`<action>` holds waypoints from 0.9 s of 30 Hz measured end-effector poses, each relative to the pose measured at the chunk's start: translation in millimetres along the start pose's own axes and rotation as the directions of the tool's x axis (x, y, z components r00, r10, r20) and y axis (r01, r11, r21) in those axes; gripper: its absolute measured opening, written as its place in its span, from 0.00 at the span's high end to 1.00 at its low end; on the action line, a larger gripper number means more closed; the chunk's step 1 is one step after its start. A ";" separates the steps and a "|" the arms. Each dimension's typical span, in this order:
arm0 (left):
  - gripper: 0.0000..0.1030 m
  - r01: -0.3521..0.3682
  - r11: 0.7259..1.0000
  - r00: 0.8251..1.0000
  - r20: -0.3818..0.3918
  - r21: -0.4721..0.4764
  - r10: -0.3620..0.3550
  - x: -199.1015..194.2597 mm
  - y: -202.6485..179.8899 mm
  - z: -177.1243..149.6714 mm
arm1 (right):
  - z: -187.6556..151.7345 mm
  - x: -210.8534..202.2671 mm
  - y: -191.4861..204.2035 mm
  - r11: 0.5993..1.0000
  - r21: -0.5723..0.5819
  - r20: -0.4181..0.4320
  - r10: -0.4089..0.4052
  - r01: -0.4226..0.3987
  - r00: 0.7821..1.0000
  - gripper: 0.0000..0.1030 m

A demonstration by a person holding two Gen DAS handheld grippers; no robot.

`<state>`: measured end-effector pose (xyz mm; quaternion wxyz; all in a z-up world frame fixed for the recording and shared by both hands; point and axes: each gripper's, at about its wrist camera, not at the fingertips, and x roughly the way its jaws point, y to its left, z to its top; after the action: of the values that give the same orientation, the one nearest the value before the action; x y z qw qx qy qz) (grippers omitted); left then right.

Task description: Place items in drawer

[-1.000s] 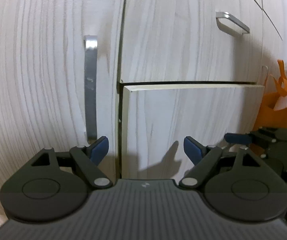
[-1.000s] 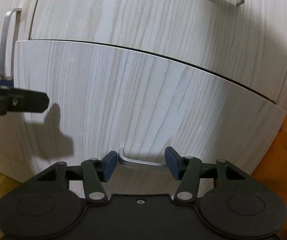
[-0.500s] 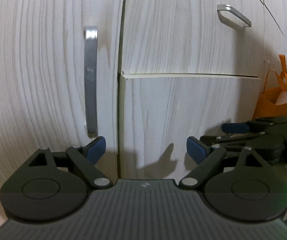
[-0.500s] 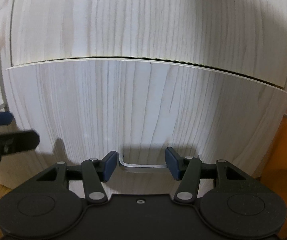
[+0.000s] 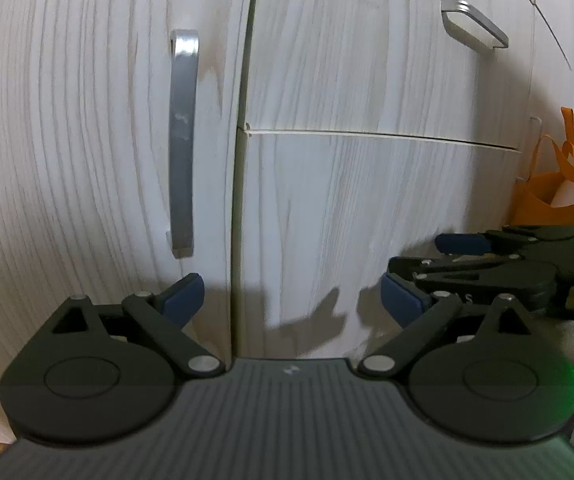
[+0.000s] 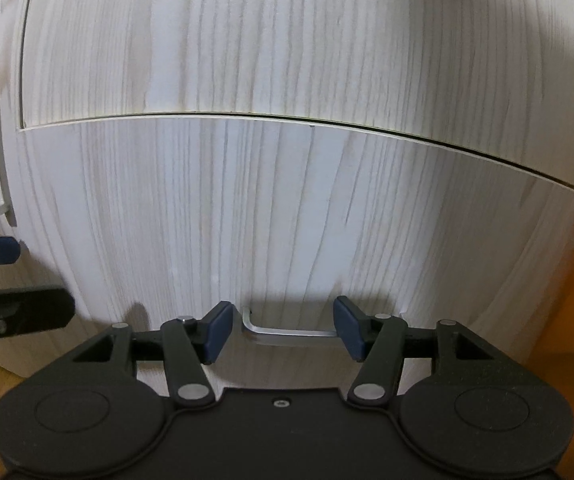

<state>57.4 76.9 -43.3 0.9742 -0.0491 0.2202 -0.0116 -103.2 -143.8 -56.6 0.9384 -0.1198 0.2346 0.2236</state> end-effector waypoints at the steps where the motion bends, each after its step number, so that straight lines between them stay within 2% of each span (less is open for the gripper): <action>1: 0.07 0.003 1.000 1.000 -0.004 0.005 -0.003 -1.0 -0.9 -0.6 | -1.7 -1.5 -1.2 1.000 0.002 -0.001 0.000 0.000 1.000 0.38; 13: 0.06 0.004 1.000 0.999 -0.035 -0.005 -0.004 2.0 -9.7 -3.6 | -25.7 -29.9 -15.2 1.000 0.015 -0.032 -0.001 0.002 0.999 0.35; 18: 0.06 0.001 0.999 0.996 -0.084 -0.043 -0.004 9.7 -8.9 -4.9 | -32.9 -43.3 -22.6 1.000 0.006 -0.077 -0.007 0.007 0.997 0.36; 20: 0.02 -0.040 0.999 0.991 -0.127 -0.031 0.036 12.4 -10.1 -7.7 | -34.4 -55.6 -29.5 0.999 0.051 -0.096 -0.003 0.007 0.995 0.36; 22: 0.01 -0.077 0.997 0.981 -0.177 -0.007 0.075 16.4 -13.3 -10.6 | -38.2 -68.4 -41.2 0.992 0.121 -0.133 -0.002 0.019 0.991 0.36; 25: 0.01 -0.064 0.998 0.975 -0.213 -0.011 0.060 15.8 -17.2 -11.6 | -52.1 -96.5 -59.6 0.983 0.167 -0.160 -0.048 0.075 0.986 0.35; 27: 0.01 -0.051 0.998 0.973 -0.227 -0.024 0.045 11.7 -21.0 -9.4 | -62.3 -98.6 -90.6 0.976 0.191 -0.187 -0.065 0.101 0.980 0.28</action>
<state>64.0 54.6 -54.6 0.9419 -0.0564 0.3310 0.0097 -162.0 -279.2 -50.8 0.9292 -0.0547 0.3344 0.1476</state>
